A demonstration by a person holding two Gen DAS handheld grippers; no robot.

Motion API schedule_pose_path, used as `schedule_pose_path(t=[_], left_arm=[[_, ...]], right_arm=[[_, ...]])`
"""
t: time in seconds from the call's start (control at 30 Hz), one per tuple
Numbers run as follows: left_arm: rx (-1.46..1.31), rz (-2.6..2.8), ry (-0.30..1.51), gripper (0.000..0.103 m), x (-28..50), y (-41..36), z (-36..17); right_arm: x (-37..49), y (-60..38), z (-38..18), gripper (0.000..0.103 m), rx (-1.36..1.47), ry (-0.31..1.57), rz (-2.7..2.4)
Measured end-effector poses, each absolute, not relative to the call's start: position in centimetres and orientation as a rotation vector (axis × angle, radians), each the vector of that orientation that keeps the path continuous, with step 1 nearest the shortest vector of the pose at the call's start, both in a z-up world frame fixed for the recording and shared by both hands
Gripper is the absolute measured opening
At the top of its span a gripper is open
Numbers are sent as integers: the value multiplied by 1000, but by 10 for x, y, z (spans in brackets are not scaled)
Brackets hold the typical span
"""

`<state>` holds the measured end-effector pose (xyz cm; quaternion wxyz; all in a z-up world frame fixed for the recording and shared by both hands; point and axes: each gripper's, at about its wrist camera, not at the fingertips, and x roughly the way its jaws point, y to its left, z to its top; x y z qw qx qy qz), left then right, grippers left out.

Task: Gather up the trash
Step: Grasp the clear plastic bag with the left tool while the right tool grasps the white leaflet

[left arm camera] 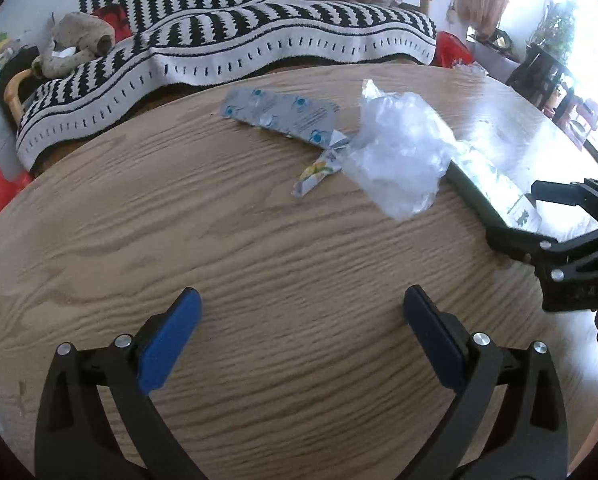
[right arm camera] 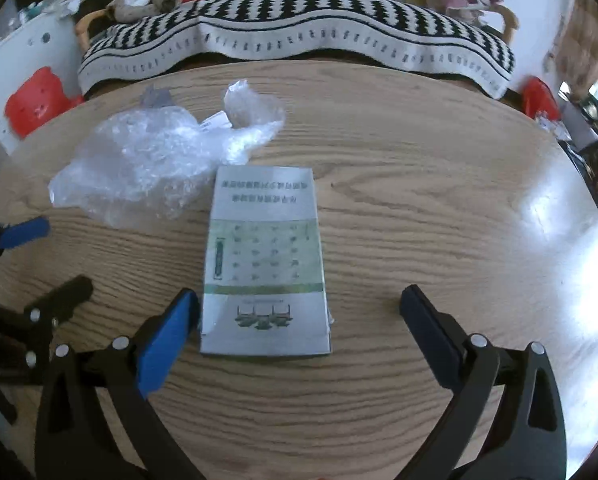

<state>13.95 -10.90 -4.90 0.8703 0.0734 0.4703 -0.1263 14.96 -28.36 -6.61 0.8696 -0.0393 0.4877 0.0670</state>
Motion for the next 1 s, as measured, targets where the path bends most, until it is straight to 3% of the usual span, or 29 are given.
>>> schedule_pose_path(t=[0.73,0.8,0.83,0.87,0.9,0.93,1.0], left_arm=[[173,-382,867,97,172,-161,-37],[168,-404,870,85,177,-163,-37],[165,-419,878,66,178,-164,-38],[158,-440,892,43,180,-166,-40],[150,-456,900,34,181,-167,-41],[139,-472,904,23,182,-168,-43],[138,-476,893,14,181,-169,-41]], right_arm=[[166,-310,-66,98,-181,1038,295],[166,-310,-66,97,-178,1040,301],[165,-310,-65,91,-179,1032,305],[162,-310,-61,73,-175,1013,315],[161,-310,-58,56,-170,1000,315],[160,-311,-58,55,-160,1004,306],[156,-312,-58,55,-153,986,304]])
